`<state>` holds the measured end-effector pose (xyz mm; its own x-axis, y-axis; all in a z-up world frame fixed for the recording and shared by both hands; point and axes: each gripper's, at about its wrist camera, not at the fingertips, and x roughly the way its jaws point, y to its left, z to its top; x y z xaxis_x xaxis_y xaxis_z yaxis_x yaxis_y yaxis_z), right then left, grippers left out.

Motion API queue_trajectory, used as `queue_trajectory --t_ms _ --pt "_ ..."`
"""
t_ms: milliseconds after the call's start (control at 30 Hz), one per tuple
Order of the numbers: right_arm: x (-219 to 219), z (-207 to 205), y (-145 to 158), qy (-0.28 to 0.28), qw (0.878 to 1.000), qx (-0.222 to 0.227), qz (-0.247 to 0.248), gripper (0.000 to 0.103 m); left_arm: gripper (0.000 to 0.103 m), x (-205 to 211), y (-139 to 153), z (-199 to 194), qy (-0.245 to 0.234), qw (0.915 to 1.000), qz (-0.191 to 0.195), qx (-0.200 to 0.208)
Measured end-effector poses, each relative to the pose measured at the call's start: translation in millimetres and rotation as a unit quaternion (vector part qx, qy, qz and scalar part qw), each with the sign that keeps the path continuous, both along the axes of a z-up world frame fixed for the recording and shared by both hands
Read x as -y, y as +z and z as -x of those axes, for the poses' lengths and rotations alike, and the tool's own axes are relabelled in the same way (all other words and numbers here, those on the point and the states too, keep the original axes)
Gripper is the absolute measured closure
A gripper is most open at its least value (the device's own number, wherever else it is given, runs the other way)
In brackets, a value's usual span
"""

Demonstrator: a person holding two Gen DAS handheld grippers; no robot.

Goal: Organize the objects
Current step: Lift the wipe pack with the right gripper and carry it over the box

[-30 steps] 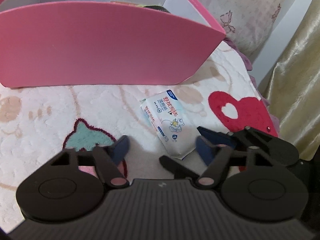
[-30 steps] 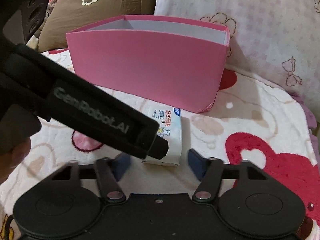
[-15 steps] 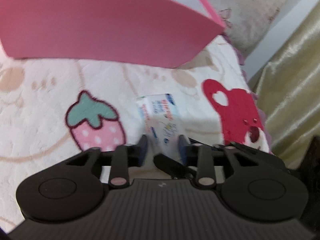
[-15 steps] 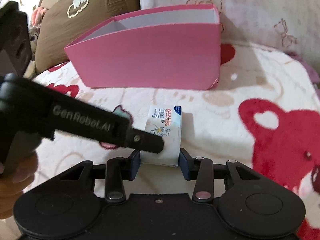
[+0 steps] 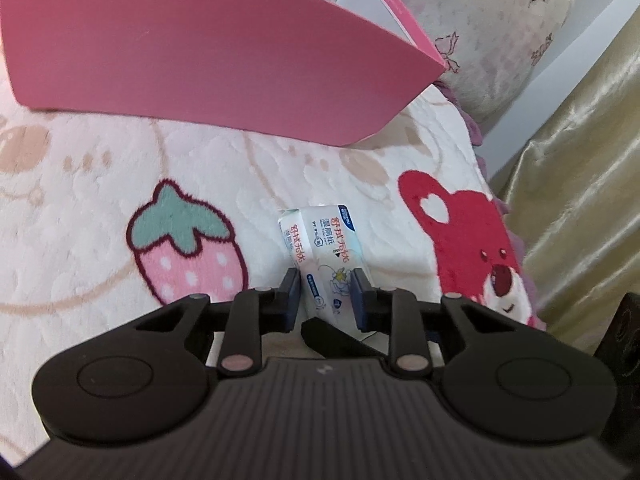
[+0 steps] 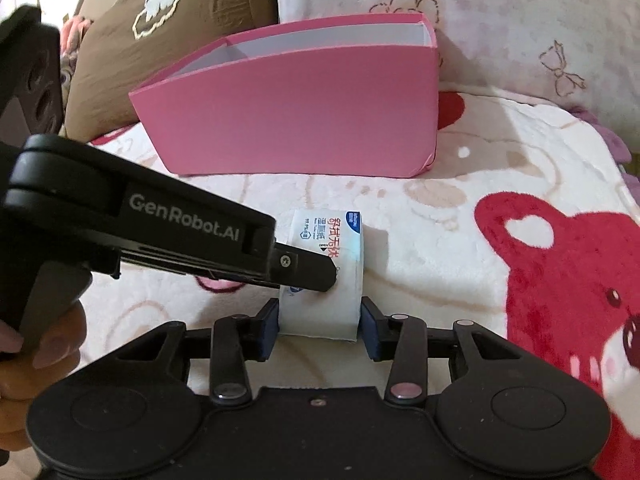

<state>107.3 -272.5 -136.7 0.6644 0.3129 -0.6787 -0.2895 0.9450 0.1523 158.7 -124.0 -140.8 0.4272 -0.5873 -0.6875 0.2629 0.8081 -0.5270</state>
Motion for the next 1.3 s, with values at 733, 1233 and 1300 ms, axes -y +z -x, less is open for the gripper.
queue_trajectory --t_ms 733,1233,1300 --pt "-16.0 62.1 84.4 0.018 0.998 0.06 0.006 0.057 0.078 -30.0 97.3 61.0 -0.019 0.9995 0.006 0.026" --pt "-37.5 64.7 109.0 0.035 0.999 0.035 -0.01 0.057 0.079 -50.8 126.1 69.4 -0.012 0.9993 -0.031 0.018" --pt "-40.7 61.9 113.1 0.036 0.999 0.03 -0.021 0.057 0.079 -54.5 131.3 70.6 -0.008 0.999 -0.037 0.024"
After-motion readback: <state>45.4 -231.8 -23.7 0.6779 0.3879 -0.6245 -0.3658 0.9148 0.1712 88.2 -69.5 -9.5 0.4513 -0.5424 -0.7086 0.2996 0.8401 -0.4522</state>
